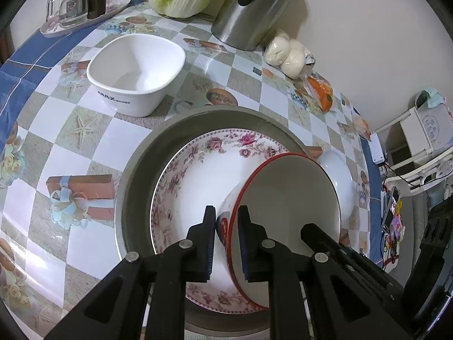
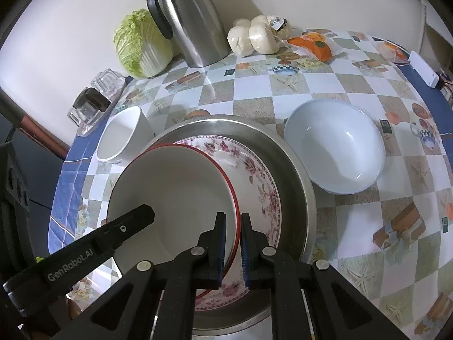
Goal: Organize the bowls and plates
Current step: 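Lift the red-rimmed bowl with both tools and carry it over the floral plate, then lower the red-rimmed bowl into the floral plate with both tools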
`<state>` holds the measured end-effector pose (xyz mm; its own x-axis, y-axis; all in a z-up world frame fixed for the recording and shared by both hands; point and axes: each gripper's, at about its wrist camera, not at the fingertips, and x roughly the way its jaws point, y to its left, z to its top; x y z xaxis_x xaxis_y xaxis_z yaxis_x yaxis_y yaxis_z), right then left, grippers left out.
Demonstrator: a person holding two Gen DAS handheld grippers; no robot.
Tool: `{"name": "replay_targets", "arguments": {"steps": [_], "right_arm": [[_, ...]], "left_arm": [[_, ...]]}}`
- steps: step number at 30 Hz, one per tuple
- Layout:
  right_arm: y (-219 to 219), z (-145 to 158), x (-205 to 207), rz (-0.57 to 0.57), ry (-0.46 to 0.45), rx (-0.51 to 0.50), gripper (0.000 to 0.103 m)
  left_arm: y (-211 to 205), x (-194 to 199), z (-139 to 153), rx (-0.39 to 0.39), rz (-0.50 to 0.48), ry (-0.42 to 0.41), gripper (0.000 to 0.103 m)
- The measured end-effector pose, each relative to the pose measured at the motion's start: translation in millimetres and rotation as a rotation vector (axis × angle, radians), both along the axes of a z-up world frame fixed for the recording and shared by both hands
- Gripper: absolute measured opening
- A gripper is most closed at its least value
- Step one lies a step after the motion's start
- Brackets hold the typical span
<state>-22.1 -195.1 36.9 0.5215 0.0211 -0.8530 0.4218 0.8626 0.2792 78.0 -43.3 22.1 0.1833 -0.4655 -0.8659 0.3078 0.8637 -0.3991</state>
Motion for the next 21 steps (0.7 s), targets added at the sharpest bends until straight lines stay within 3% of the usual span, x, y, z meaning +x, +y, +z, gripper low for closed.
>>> {"name": "replay_targets", "arguments": {"steps": [21], "right_arm": [[-1.4, -5.0, 0.9, 0.000, 0.001, 0.027, 0.014]], "left_arm": [[2.1, 3.3, -3.8, -0.016, 0.017, 0.039, 0.017]]}}
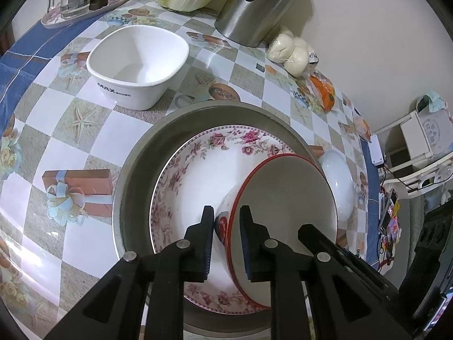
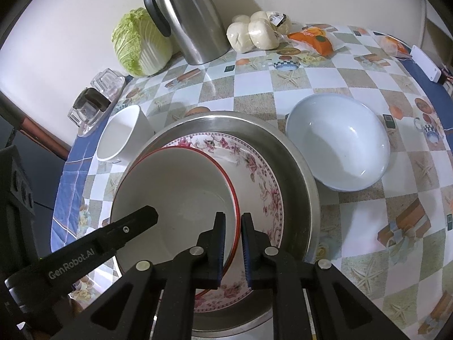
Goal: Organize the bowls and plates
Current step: 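Lower the red-rimmed bowl into the floral plate with both tools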
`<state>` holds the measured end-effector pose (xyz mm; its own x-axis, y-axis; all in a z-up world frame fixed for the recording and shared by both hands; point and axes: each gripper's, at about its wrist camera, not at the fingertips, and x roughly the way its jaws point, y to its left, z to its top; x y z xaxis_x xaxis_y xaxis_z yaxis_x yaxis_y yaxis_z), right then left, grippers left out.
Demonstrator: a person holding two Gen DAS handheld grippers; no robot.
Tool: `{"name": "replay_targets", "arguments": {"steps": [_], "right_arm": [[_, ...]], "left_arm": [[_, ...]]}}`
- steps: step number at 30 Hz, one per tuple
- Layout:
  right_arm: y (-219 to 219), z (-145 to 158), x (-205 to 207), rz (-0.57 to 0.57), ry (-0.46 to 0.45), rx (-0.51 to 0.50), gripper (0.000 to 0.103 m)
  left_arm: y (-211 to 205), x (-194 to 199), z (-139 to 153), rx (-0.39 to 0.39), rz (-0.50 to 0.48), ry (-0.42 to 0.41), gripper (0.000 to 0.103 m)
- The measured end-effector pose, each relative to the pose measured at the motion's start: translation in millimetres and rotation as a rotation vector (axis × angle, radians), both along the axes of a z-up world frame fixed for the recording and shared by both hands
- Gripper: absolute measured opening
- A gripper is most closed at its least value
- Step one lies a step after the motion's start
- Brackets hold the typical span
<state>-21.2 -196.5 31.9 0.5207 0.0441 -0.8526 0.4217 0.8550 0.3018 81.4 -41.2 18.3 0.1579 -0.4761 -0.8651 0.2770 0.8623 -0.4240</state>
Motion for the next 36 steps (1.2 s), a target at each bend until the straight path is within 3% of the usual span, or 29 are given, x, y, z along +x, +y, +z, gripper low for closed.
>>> {"name": "replay_targets", "arguments": {"steps": [10, 25, 31, 33, 35, 36], "right_arm": [[-1.6, -0.5, -2.9, -0.001, -0.001, 0.012, 0.014], [-5.1, 11.8, -9.5, -0.005, -0.039, 0.013, 0.016], [-4.7, 28.6, -15.0, -0.010, -0.077, -0.019, 0.016], [-4.5, 33.7, -16.9, -0.014, -0.084, -0.035, 0.015], [-4.3, 37.7, -18.8, -0.021, -0.087, -0.049, 0.016], [-4.3, 38.9, -19.3, -0.022, -0.087, -0.054, 0.024]], "left_arm": [[2.7, -1.4, 0.8, -0.011, 0.018, 0.026, 0.018], [17.2, -0.2, 17.1, -0.052, 0.028, -0.029, 0.022], [28.9, 0.9, 27.9, -0.042, 0.043, -0.072, 0.046], [34.0, 1.5, 30.6, -0.029, 0.053, -0.083, 0.058], [38.4, 3.0, 32.0, -0.020, 0.064, -0.090, 0.062], [41.2, 3.8, 32.8, -0.015, 0.071, -0.094, 0.062]]}}
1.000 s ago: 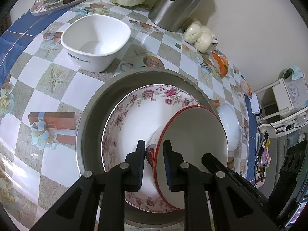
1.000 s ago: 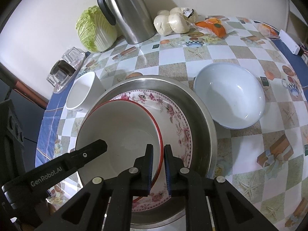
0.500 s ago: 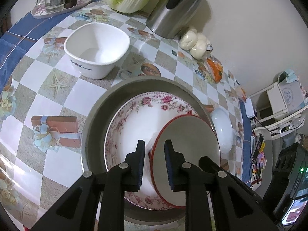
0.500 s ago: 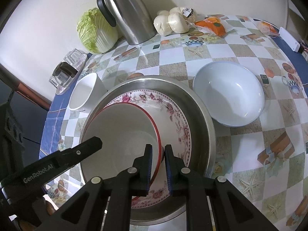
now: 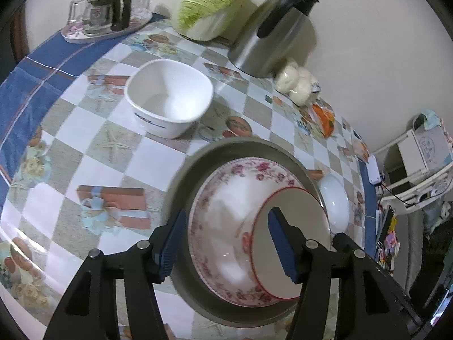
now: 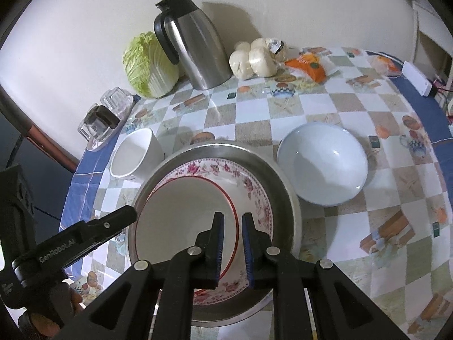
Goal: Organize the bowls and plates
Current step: 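Lower the red-rimmed bowl into the floral plate with both tools, then open both tools and release the red-rimmed bowl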
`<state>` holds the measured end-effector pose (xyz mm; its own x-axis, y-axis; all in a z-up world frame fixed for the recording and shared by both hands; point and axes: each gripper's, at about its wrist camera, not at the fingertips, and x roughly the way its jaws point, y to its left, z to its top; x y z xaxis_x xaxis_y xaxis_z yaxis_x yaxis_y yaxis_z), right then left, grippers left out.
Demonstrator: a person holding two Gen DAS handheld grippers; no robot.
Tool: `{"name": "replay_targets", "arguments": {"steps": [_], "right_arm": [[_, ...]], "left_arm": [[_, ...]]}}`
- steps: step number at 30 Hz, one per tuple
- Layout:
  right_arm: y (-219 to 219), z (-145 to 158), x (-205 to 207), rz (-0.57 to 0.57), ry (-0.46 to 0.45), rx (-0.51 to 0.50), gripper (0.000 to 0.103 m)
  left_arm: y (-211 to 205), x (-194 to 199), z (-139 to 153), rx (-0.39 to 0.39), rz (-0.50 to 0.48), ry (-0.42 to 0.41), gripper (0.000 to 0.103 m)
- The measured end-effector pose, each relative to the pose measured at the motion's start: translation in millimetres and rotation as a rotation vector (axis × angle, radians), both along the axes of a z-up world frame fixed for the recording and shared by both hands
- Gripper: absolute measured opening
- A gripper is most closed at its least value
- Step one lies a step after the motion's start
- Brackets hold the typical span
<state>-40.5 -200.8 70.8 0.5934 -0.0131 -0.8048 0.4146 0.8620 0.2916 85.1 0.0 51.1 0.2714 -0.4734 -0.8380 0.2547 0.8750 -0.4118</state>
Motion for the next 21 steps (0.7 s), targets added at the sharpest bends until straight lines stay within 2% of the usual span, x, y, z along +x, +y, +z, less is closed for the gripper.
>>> {"name": "replay_targets", "arguments": {"steps": [1, 3, 5, 7, 10, 19, 21], "right_arm": [[0.1, 1.5, -0.6, -0.003, 0.002, -0.012, 0.033], [1.3, 3.7, -1.5, -0.008, 0.007, -0.040, 0.043], [1.4, 4.1, -2.4, -0.008, 0.011, -0.053, 0.049], [1.3, 4.1, -3.2, -0.009, 0.011, -0.055, 0.063], [1.7, 2.8, -3.1, -0.012, 0.014, -0.062, 0.074], [2.3, -3.8, -2.0, -0.010, 0.028, -0.072, 0.093], [2.5, -4.2, -1.9, -0.010, 0.027, -0.073, 0.097]], "left_arm": [[2.1, 0.6, 0.4, 0.005, 0.005, -0.003, 0.064], [5.0, 1.8, 0.4, 0.020, 0.013, -0.010, 0.073], [6.7, 2.6, -0.3, 0.041, 0.017, -0.017, 0.074], [7.9, 2.9, -1.6, 0.059, 0.021, -0.018, 0.076], [6.9, 3.3, -5.0, 0.090, 0.017, -0.020, 0.082], [7.1, 4.5, -10.2, 0.139, 0.021, -0.031, 0.084], [8.1, 5.4, -10.2, 0.144, 0.026, -0.035, 0.092]]}}
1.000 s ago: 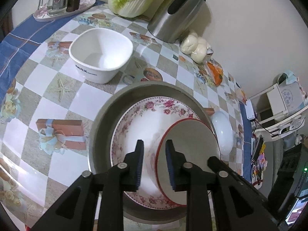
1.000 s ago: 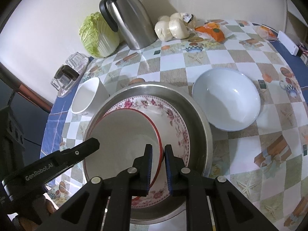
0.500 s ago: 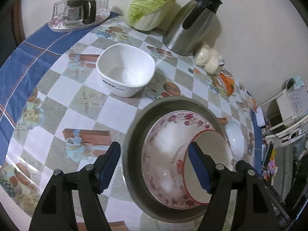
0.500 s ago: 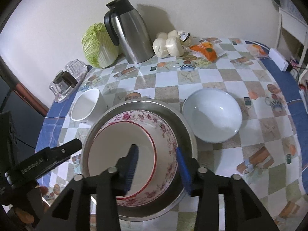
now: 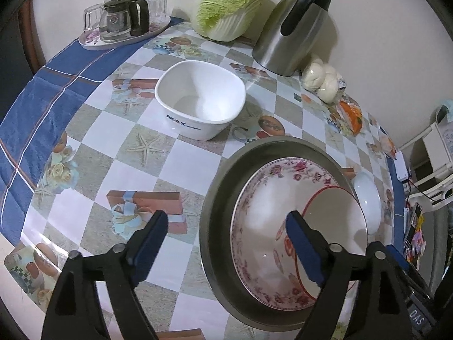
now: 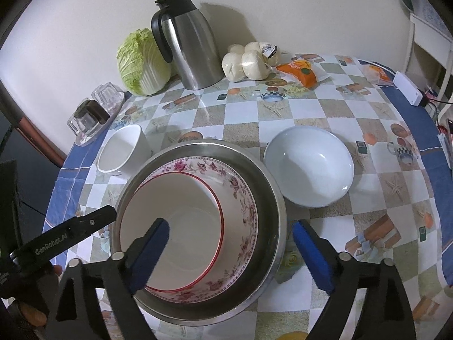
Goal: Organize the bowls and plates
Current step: 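Open both tools and release the red-rimmed bowl, then move both tools toward the white square MAX bowl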
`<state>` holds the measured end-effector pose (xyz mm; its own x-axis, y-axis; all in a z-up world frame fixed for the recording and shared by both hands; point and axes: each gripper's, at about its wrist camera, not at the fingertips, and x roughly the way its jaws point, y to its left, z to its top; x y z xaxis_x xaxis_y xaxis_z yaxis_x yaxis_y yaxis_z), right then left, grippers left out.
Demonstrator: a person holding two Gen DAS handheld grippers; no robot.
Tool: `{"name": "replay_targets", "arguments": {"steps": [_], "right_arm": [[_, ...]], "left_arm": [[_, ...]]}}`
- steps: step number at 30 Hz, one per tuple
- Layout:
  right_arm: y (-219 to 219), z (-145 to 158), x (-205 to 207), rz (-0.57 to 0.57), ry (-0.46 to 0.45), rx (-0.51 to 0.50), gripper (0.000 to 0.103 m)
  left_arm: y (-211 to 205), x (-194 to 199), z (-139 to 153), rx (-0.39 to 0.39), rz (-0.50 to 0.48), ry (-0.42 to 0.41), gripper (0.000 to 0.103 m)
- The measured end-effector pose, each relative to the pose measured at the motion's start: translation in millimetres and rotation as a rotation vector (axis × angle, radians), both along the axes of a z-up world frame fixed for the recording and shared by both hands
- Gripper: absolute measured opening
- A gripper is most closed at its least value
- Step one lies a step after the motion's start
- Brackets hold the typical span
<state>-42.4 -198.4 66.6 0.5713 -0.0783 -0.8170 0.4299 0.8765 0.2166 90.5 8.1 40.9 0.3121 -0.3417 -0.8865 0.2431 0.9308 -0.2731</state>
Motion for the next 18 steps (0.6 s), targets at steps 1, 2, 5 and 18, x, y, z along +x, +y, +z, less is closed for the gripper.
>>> {"name": "replay_targets", "arguments": {"steps": [1, 2, 5, 18], "right_arm": [[0.1, 0.3, 0.0, 0.000, 0.000, -0.002, 0.100], [0.6, 0.2, 0.1, 0.000, 0.000, -0.006, 0.101], [2.5, 0.0, 0.5, 0.000, -0.001, -0.011, 0.102], [10.5, 0.6, 1.2, 0.003, -0.019, -0.030, 0.103]], "left_arm": [[0.7, 0.3, 0.1, 0.002, 0.002, -0.004, 0.093], [1.2, 0.4, 0.3, 0.002, 0.004, -0.006, 0.094], [3.6, 1.4, 0.8, -0.005, 0.013, -0.006, 0.094], [22.4, 8.6, 7.6, -0.017, 0.076, -0.047, 0.101]]}}
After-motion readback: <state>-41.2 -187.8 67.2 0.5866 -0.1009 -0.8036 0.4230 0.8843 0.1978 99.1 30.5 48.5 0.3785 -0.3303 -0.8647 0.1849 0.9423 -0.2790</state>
